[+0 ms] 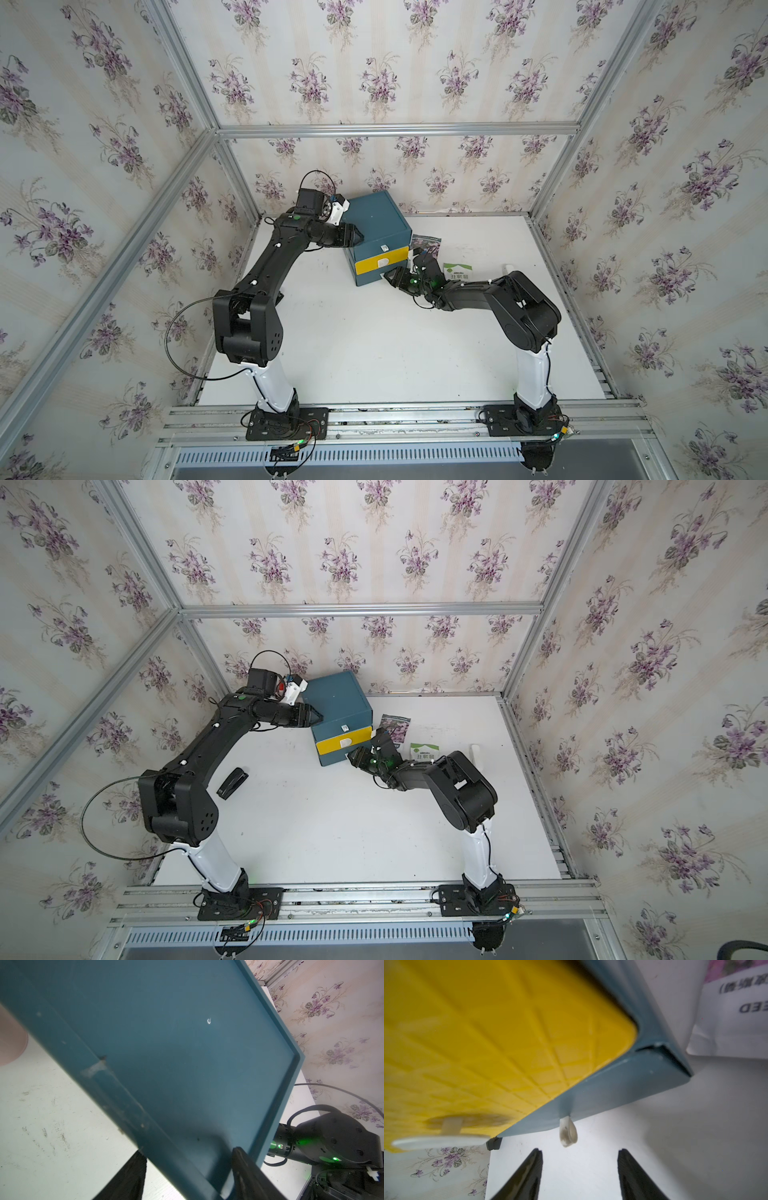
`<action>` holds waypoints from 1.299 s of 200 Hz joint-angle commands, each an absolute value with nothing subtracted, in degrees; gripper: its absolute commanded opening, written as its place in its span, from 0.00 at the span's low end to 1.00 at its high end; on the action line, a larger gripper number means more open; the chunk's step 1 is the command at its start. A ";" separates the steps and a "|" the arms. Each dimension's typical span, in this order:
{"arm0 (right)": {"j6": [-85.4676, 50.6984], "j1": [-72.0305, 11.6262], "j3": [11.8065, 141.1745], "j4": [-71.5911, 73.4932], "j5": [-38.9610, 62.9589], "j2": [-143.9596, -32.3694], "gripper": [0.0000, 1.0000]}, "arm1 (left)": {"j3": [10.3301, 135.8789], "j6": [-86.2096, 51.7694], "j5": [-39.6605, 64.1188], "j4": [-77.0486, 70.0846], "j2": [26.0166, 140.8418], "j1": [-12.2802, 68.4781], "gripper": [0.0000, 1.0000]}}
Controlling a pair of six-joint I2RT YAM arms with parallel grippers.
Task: Take the seed bags out of the drawer
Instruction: Open the drawer in the storage box.
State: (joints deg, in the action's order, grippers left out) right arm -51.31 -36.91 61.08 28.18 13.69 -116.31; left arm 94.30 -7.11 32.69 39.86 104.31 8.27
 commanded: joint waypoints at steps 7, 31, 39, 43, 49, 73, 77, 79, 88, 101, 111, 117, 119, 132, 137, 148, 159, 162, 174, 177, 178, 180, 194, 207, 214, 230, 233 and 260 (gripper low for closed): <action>-53.34 -36.83 61.36 33.25 13.99 -117.39 0.60 | 92.73 -3.32 23.51 56.16 106.59 8.29 0.67; -54.03 -36.90 60.83 35.65 13.66 -117.93 0.56 | 92.71 -3.32 23.55 56.04 106.44 8.12 0.67; -54.22 -36.96 60.91 36.29 13.63 -118.25 0.55 | 92.74 -3.26 23.55 56.02 106.43 8.17 0.67; -54.29 -37.02 61.06 36.45 13.68 -118.44 0.54 | 92.73 -3.27 23.52 55.99 106.44 8.09 0.67; -54.47 -36.96 61.19 36.76 13.68 -118.71 0.53 | 92.72 -3.30 23.55 56.04 106.42 8.09 0.67; -55.54 -36.98 61.54 38.62 13.66 -119.69 0.50 | 92.73 -3.28 23.73 56.07 106.44 7.86 0.67; -55.62 -36.97 61.70 38.81 13.74 -119.91 0.49 | 92.72 -3.33 23.72 56.02 106.44 7.81 0.67; -55.63 -36.99 61.72 38.84 13.72 -120.00 0.49 | 92.68 -3.31 23.73 56.04 106.44 7.82 0.67; -55.92 -37.07 61.92 39.44 13.89 -120.35 0.48 | 92.66 -3.32 23.79 56.04 106.44 7.82 0.67; -56.24 -36.95 62.06 39.98 13.73 -120.66 0.48 | 92.61 -3.33 23.88 55.99 106.35 7.73 0.67; -56.34 -37.00 62.20 40.48 13.67 -120.93 0.47 | 92.48 -3.34 23.91 55.99 106.36 7.73 0.67; -56.35 -37.01 62.25 40.79 13.58 -120.99 0.46 | 92.46 -3.29 23.99 55.94 106.35 7.73 0.67; -56.38 -37.00 62.36 40.85 13.61 -121.08 0.46 | 92.39 -3.26 24.02 55.91 106.39 7.73 0.67; -56.43 -37.00 62.77 41.16 13.54 -121.49 0.45 | 92.42 -3.33 24.17 55.93 106.44 7.73 0.67; -56.51 -37.00 63.04 41.05 13.60 -121.67 0.45 | 92.40 -3.27 24.19 55.92 106.50 7.72 0.67; -56.68 -37.00 63.69 41.08 13.75 -122.20 0.44 | 92.51 -3.27 24.33 55.98 106.56 7.73 0.67; -57.01 -36.97 64.19 41.46 14.04 -122.79 0.42 | 92.67 -3.34 24.42 56.04 106.60 7.73 0.67; -57.15 -36.99 64.22 41.58 14.02 -122.87 0.42 | 92.67 -3.34 24.43 56.04 106.61 7.73 0.67; -57.48 -37.05 64.59 41.79 13.97 -123.31 0.40 | 92.77 -3.35 24.60 56.03 106.70 7.73 0.67; -57.55 -36.96 64.65 41.86 13.97 -123.34 0.40 | 92.81 -3.34 24.61 56.09 106.70 7.69 0.67; -57.56 -36.98 64.71 41.85 13.93 -123.37 0.40 | 92.81 -3.34 24.61 56.08 106.70 7.71 0.67; -57.63 -37.04 64.74 41.84 13.92 -123.46 0.39 | 92.81 -3.41 24.61 56.08 106.70 7.73 0.67; -57.83 -37.00 64.94 42.12 13.88 -123.70 0.37 | 92.81 -3.34 24.61 56.11 106.70 7.69 0.67; -58.09 -36.95 65.04 42.30 13.80 -123.85 0.31 | 92.83 -3.33 24.70 56.19 106.70 7.73 0.67; -58.26 -36.96 65.04 42.36 13.87 -124.00 0.28 | 92.78 -3.32 24.78 56.25 106.70 7.73 0.67; -58.69 -37.00 65.06 42.67 14.01 -124.10 0.19 | 92.72 -3.27 24.78 56.25 106.70 7.73 0.67; -58.71 -37.00 65.00 42.73 13.98 -124.10 0.17 | 92.72 -3.38 24.74 56.23 106.70 7.76 0.67; -59.15 -37.00 64.47 43.01 14.32 -123.83 0.06 | 92.73 -3.42 24.87 56.17 106.70 7.73 0.68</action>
